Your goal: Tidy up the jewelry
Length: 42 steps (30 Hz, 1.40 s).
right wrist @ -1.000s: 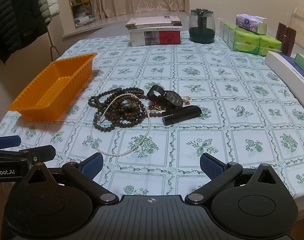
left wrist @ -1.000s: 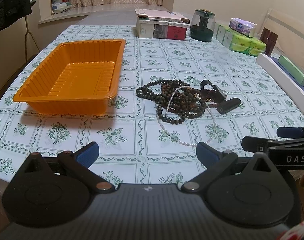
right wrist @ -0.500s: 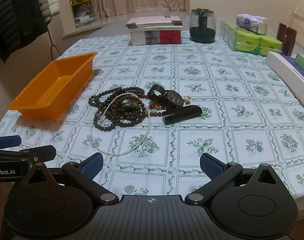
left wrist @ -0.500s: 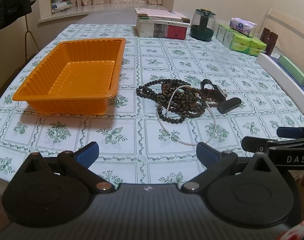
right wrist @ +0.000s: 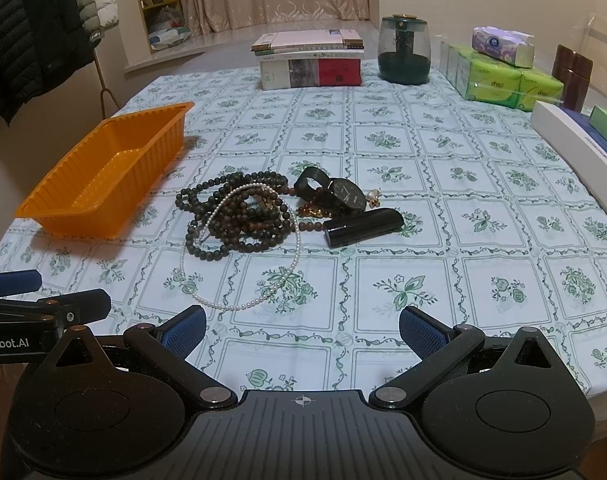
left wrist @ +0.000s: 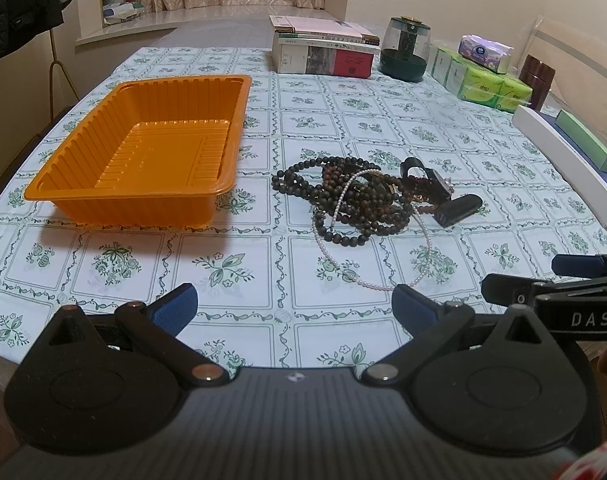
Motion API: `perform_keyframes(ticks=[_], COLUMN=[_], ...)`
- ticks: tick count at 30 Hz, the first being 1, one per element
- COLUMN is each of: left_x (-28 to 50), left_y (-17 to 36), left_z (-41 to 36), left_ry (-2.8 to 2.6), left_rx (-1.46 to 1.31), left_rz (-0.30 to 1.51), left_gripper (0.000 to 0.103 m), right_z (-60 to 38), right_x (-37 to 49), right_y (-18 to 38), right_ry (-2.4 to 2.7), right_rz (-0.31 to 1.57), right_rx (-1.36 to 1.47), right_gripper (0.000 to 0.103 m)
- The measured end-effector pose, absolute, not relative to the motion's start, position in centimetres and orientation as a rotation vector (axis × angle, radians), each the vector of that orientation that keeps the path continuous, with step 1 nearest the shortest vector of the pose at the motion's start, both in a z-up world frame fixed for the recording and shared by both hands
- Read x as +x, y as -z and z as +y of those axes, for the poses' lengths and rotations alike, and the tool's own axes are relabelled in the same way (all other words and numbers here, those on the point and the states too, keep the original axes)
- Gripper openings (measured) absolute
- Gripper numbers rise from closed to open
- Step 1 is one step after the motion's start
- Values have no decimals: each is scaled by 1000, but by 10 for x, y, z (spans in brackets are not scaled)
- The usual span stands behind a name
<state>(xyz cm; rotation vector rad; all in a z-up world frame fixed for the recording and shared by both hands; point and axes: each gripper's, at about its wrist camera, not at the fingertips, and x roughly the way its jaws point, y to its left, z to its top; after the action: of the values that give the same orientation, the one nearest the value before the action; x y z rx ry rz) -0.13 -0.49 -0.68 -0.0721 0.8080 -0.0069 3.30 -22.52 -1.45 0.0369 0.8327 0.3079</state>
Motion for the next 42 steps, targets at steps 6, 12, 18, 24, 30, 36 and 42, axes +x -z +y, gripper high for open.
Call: perform_keyframes(ticks=[6,12,18,24,30,36,42], left_x=[-2,-2,-2,-1,-1,1,8], left_y=[8,8,8,9,6,-5,-13], left_z=[-5,-6,-6,-5,15,65,127], left_ry=[7,7,7,8,26,-7,-120], left_rx=[-74,-74,-73,-77,-188,-306,-349], left_rz=[809,809,809,809,786,704,656], left_gripper=[102,102,102,102,102,96,90], right_z=[-225,-225,-225,-225,-225,-217,-209], right_x=[33,33,33,33,34,39,50], right_y=[15,15,15,14,16,19,16], right_ry=[-308,-307,-307,-308,-305,-314,-320], right_rz=[833,833,833,833,831,837,836], right_rx=[37,37,36,37,40,25,12], right_gripper=[102,102,102,102,102,102,102])
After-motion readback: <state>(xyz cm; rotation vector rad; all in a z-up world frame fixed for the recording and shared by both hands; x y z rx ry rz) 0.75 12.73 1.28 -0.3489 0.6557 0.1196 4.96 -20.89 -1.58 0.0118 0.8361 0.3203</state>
